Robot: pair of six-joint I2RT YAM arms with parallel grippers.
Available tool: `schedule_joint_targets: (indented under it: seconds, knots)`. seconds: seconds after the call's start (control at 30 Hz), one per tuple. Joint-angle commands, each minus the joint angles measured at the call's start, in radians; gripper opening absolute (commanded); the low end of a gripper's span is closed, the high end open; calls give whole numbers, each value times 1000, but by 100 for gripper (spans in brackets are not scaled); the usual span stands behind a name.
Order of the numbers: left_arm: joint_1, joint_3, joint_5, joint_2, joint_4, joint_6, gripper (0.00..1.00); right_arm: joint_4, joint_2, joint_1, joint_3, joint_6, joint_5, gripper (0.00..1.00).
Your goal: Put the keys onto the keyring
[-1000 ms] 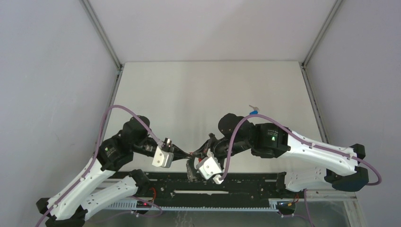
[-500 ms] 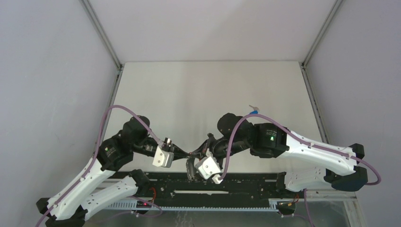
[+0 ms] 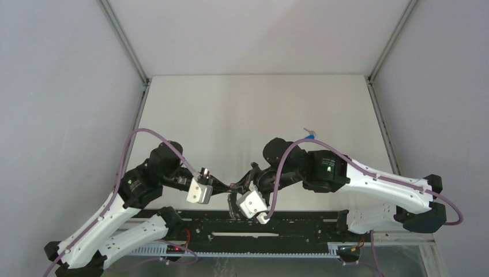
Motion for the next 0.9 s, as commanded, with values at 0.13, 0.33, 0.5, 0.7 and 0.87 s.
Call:
schedule_joint_targets:
  seconds: [0.13, 0.33, 0.5, 0.7, 0.87]
  knots:
    - [-7, 35, -1, 4, 12, -9, 0, 39, 8, 11, -4, 20, -14, 0]
    - [-7, 34, -4, -1, 8, -6, 0, 53, 11, 11, -3, 31, -15, 0]
    - [-6, 34, -1, -3, -4, 17, 0, 57, 24, 8, 6, 52, -2, 0]
    - [-7, 34, -9, -5, -22, 44, 0, 65, 30, -5, 18, 94, -8, 0]
    - [-7, 32, -12, -4, -24, 55, 0, 65, 44, -10, 29, 111, -16, 0]
